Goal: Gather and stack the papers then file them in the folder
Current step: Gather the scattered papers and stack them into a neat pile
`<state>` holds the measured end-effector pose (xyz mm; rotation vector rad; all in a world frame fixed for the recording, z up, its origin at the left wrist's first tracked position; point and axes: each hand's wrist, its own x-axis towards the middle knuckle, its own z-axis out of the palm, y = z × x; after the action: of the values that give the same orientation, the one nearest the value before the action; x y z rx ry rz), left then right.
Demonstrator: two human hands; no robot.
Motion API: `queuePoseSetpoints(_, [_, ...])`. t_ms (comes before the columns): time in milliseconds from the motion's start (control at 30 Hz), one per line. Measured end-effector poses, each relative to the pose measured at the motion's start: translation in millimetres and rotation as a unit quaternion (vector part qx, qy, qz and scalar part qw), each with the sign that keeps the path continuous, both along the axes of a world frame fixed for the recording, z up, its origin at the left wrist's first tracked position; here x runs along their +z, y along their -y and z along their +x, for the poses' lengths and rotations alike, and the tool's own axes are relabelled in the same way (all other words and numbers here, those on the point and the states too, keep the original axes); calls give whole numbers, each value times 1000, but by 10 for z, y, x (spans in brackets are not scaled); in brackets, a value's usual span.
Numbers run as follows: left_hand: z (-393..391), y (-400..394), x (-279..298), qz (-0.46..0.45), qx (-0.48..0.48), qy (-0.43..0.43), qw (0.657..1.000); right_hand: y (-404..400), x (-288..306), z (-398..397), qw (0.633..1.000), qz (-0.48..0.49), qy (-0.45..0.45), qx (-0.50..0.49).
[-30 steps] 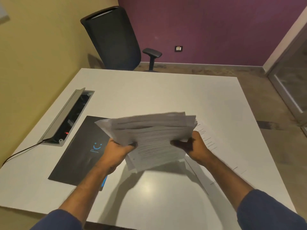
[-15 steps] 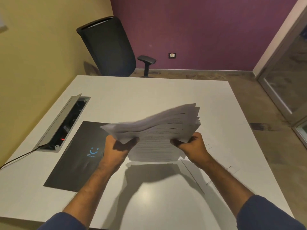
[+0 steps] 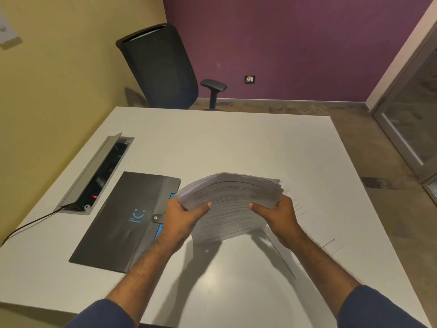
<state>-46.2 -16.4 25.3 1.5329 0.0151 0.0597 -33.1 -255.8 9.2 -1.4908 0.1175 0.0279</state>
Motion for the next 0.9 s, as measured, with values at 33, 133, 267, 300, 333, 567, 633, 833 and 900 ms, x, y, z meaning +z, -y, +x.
queuePoseSetpoints(33, [-3, 17, -40, 3, 9, -16, 1000, -7, -18, 1, 1000, -9, -10, 7])
queuePoseSetpoints(133, [-16, 29, -124, -11, 43, -42, 998, -45, -25, -10, 999, -35, -8, 4])
queuePoseSetpoints(267, [-50, -41, -182, -49, 3, -19, 999, -29, -67, -17, 1000, -6, 19, -3])
queuePoseSetpoints(300, [-56, -55, -219, -51, -8, -29, 998, -23, -98, -35, 1000, 1, 15, 1])
queuePoseSetpoints(333, [-65, -57, -268, -49, -11, -46, 998, -18, -139, -62, 1000, 3, 5, 6])
queuePoseSetpoints(567, [-196, 40, -543, 22, 47, -117, 992, -21, -450, -170, 997, -55, -51, 1])
queuePoseSetpoints(633, [-221, 71, -590, 62, 55, -121, 989, -23, -512, -177, 995, -74, -60, 7])
queuePoseSetpoints(833, [-172, 144, -639, 81, 81, -126, 985, 33, -465, -58, 992, -121, -39, 18])
queuePoseSetpoints(900, [-116, 190, -639, 72, 67, -159, 982, 86, -411, 22, 991, -124, -29, 32])
